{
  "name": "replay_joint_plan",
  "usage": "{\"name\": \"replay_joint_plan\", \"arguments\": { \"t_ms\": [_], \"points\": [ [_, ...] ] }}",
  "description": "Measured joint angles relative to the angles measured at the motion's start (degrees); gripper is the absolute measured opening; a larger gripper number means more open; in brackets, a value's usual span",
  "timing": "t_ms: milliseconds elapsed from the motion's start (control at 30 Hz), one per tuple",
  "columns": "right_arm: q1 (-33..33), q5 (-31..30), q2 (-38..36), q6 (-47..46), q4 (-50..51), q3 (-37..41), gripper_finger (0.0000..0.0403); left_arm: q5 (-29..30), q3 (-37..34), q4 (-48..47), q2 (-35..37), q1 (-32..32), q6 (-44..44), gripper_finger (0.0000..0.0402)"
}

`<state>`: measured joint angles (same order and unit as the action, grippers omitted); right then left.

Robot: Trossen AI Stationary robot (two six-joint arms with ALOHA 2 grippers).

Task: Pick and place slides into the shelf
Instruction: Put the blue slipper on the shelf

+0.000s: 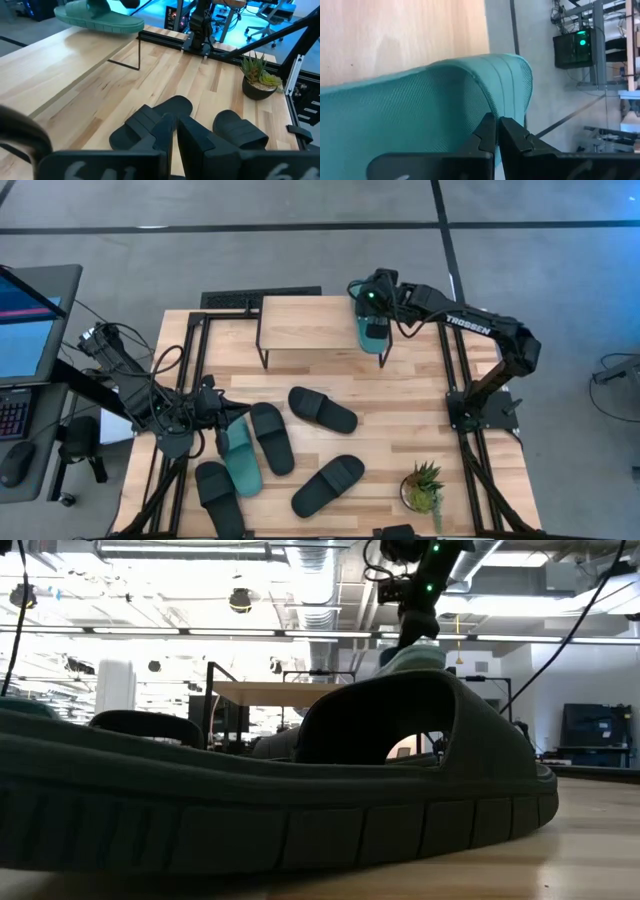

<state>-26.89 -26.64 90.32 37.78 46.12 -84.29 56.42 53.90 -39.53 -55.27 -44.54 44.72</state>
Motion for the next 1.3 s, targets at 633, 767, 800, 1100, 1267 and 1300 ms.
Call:
{"name": "replay_joint_plan", "arguments": {
  "t_ms": [633,767,800,1100,1267,1300],
  "points": [
    [-1.8,0.9,0.0,1.7,-1.4,2.4,0.0,1.3,0.0,0.0,0.0,0.0,1.0,0.0014],
    [-2.4,1.1,0.0,1.7,-1.3,2.4,0.0,1.3,0.0,0.0,0.0,0.0,1.0,0.0014],
    [-2.5,1.1,0.0,1.6,-1.3,2.4,0.0,1.3,0.0,0.0,0.0,0.0,1.0,0.0014],
    [-2.5,1.3,0.0,1.3,-1.2,2.3,0.0018,1.3,0.0,0.0,0.0,0.0,1.1,0.0014],
    [-2.5,2.0,0.0,1.2,-0.6,2.3,0.005,1.3,0.0,0.0,0.0,0.0,1.5,0.0014],
    [-2.5,2.3,0.0,1.2,-0.2,2.3,0.0054,1.3,0.0,0.0,0.0,0.0,1.6,0.0014]
  ]
}}
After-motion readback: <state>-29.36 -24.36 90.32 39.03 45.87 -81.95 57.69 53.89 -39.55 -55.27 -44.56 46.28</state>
